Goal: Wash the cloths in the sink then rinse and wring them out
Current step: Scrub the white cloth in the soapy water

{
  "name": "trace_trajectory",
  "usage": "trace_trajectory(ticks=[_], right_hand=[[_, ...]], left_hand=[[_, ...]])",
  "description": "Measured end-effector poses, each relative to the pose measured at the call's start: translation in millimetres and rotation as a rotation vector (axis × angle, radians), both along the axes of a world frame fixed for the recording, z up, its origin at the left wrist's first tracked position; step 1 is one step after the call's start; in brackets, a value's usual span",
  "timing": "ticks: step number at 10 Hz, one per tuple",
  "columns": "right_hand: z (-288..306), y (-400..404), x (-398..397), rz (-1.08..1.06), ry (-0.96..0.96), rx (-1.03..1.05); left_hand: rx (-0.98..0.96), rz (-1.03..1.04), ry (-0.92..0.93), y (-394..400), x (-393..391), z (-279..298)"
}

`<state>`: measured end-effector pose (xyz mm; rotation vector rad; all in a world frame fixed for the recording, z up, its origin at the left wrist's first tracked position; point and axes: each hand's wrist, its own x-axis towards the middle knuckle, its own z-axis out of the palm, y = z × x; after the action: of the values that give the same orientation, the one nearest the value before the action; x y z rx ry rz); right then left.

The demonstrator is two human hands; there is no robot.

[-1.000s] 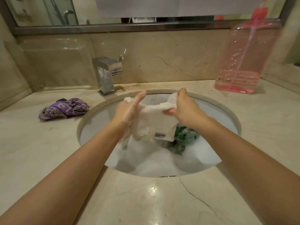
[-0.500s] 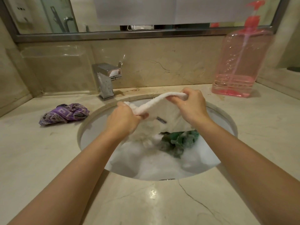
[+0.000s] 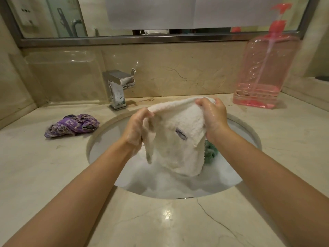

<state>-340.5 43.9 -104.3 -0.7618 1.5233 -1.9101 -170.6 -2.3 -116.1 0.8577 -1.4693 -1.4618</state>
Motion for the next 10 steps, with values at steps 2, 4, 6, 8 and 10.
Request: trace_trajectory(ticks=[2, 4, 6, 8, 10], right_hand=[[-4, 20, 38, 0.035, 0.63, -0.083], [-11, -5, 50, -0.086, 0.627, 0.1], [-9, 0, 68, -0.103, 0.86, -0.063], [-27, 4, 75, -0.101, 1.149, -0.197], [-28, -21, 26, -0.014, 0.768, 0.216]], left_hand=[[0.135, -0.029, -0.009, 16, -21, -1], [0.292, 0.058, 0.129, 32, -39, 2], [0.26, 0.102, 0.087, 20, -30, -8], [0.28, 0.049, 0.054, 18, -29, -12], [0.249, 0.008, -0.033, 13, -26, -6]])
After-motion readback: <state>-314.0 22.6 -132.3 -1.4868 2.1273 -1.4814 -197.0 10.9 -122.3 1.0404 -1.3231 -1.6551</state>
